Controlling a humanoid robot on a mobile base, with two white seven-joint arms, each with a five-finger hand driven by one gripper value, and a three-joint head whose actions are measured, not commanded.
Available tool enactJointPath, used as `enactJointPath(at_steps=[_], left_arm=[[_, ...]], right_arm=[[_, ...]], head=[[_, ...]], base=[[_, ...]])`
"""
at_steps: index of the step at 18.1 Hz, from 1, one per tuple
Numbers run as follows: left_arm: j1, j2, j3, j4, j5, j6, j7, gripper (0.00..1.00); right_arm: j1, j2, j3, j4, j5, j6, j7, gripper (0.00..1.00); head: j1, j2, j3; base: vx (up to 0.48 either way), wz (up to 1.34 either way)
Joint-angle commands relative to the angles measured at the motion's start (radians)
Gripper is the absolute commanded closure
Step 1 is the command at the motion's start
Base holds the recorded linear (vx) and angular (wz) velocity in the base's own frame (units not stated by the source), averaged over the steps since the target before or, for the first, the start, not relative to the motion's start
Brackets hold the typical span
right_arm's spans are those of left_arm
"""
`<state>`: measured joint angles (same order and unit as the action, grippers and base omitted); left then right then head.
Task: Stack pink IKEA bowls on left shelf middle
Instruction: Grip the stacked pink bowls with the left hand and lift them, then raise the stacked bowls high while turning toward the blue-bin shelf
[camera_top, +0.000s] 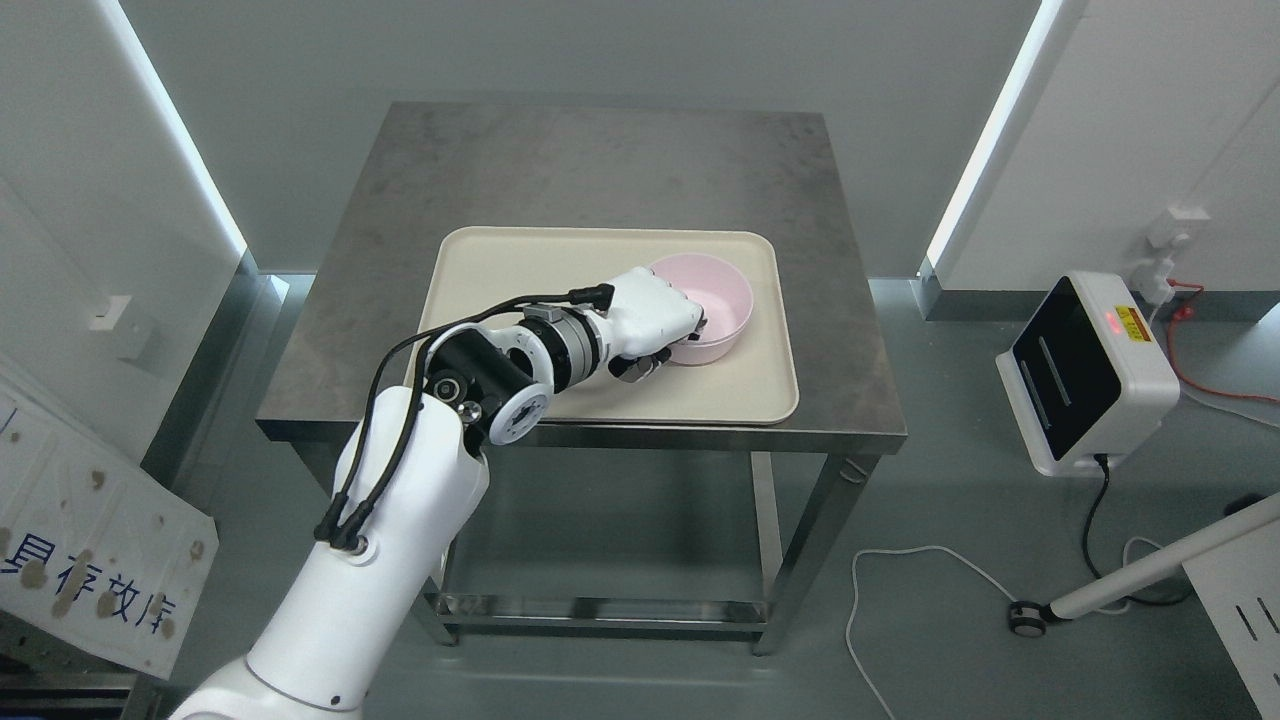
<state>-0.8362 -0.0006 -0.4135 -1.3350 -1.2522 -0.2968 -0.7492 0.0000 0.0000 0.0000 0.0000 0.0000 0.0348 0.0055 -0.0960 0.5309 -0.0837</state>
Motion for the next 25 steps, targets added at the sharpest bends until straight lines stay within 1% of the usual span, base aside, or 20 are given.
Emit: enactJointPath(at_steps=[1, 4, 6, 9, 10, 15, 18, 20, 23, 25], left_arm=[[-0.084, 0.018, -0.007, 0.048, -0.023, 0.005, -0.055, 1.00], [-0.170, 0.018, 0.030, 0.048, -0.024, 0.033, -0.107, 1.00], [-0.204, 0.018, 0.070, 0.050, -0.020, 0.045, -0.123, 1.00], [-0.212, 0.018, 0.133, 0.066, 0.005, 0.045, -0.134, 1.00], [-0.207, 0.018, 0.172, 0.066, 0.020, 0.048, -0.134, 1.00], [-0.153, 0.018, 0.353, 0.034, 0.094, 0.053, -0.111, 1.00], [-0.072, 0.018, 0.458, -0.033, 0.115, 0.038, -0.117, 1.00], [-0.017, 0.018, 0.501, -0.050, 0.122, 0.036, -0.110, 1.00], [0.035, 0.022, 0.610, -0.078, 0.122, 0.035, -0.101, 1.00], [0.087, 0.018, 0.672, -0.146, 0.138, 0.010, -0.099, 1.00]], right_arm=[[0.002, -0.017, -0.011, -0.034, 0.000, 0.000, 0.001, 0.00], [0.002, -0.017, -0.011, -0.034, 0.000, 0.000, 0.001, 0.00], [0.002, -0.017, -0.011, -0.034, 0.000, 0.000, 0.001, 0.00], [0.002, -0.017, -0.011, -0.034, 0.000, 0.000, 0.001, 0.00], [0.002, -0.017, -0.011, -0.034, 0.000, 0.000, 0.001, 0.00], [0.002, -0.017, -0.011, -0.034, 0.000, 0.000, 0.001, 0.00], [0.002, -0.017, -0.011, -0.034, 0.000, 0.000, 0.001, 0.00], [0.002, -0.017, -0.011, -0.034, 0.000, 0.000, 0.001, 0.00], [0.002, -0.017, -0.011, -0.034, 0.000, 0.000, 0.001, 0.00], [0.002, -0.017, -0.011, -0.034, 0.000, 0.000, 0.001, 0.00]], head=[[0.0000, 0.000, 0.000], [0.0000, 0.000, 0.000], [0.0000, 0.000, 0.000], [0.0000, 0.000, 0.000], [0.0000, 0.000, 0.000], [0.0000, 0.000, 0.000], [0.0000, 0.000, 0.000], [0.0000, 0.000, 0.000], [0.0000, 0.000, 0.000], [0.0000, 0.000, 0.000]], base=[[0.000, 0.00], [0.000, 0.00], [0.000, 0.00], [0.000, 0.02], [0.000, 0.00], [0.000, 0.00], [0.000, 0.00], [0.000, 0.00], [-0.009, 0.00], [-0.055, 0.00]])
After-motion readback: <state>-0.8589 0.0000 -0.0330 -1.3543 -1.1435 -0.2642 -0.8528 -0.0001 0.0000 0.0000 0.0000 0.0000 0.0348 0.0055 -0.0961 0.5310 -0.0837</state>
